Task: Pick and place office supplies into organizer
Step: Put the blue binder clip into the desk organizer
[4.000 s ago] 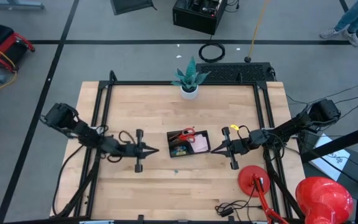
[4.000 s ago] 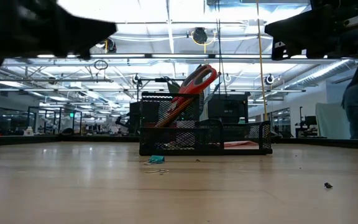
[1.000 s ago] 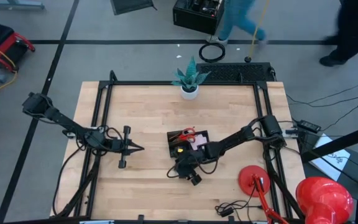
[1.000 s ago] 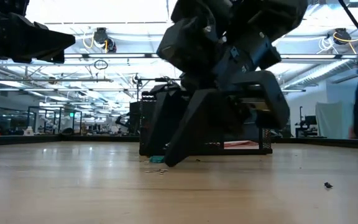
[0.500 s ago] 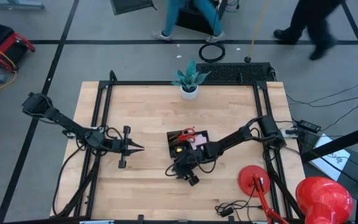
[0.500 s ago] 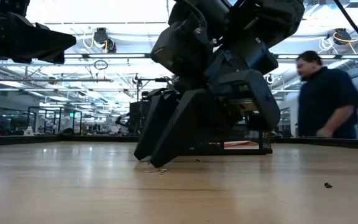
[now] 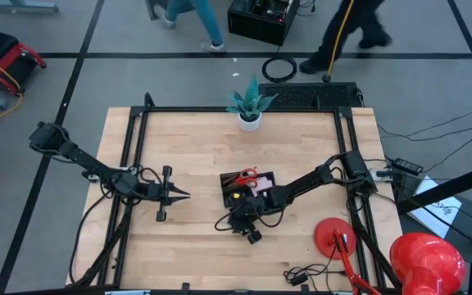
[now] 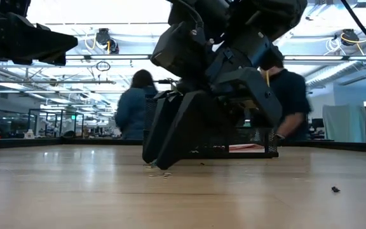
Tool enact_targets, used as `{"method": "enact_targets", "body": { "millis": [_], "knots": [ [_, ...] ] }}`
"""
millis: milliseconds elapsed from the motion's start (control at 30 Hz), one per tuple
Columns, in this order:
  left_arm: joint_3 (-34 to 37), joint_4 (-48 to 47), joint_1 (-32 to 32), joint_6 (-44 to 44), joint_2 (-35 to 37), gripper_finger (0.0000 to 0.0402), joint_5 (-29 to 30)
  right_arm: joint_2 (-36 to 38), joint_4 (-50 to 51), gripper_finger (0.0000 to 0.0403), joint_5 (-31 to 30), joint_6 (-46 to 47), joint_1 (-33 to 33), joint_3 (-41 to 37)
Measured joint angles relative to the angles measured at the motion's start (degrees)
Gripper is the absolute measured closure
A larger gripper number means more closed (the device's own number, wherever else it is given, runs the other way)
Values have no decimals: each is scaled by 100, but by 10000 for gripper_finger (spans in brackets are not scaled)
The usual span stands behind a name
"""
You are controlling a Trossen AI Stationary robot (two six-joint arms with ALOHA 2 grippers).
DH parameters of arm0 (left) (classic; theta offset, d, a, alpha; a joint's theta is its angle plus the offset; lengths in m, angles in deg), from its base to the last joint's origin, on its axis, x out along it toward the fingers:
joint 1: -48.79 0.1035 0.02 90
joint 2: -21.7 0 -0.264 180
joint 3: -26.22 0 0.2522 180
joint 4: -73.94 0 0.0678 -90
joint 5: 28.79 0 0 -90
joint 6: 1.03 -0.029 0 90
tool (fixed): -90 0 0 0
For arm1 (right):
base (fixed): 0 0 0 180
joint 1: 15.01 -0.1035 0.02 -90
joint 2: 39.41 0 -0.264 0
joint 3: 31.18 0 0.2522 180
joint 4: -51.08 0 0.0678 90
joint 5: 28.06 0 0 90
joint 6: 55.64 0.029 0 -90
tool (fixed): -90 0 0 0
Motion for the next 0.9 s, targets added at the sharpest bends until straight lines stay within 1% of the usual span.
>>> {"method": "enact_targets", "body": {
  "millis": [267,500,667,800,900],
  "knots": [
    [0,-4,0,17,0,360,0,-9,320,236,-130,135,14,-4],
    [0,-9,0,17,0,360,2,-9,401,250,-128,164,21,-9],
    [0,-9,0,17,0,360,2,-11,405,274,-24,-41,-7,-9],
    [0,-37,0,17,0,360,2,-4,328,305,-8,-237,-42,-11],
    [0,-37,0,17,2,360,2,18,195,330,113,-283,-42,-15]
  ]
}}
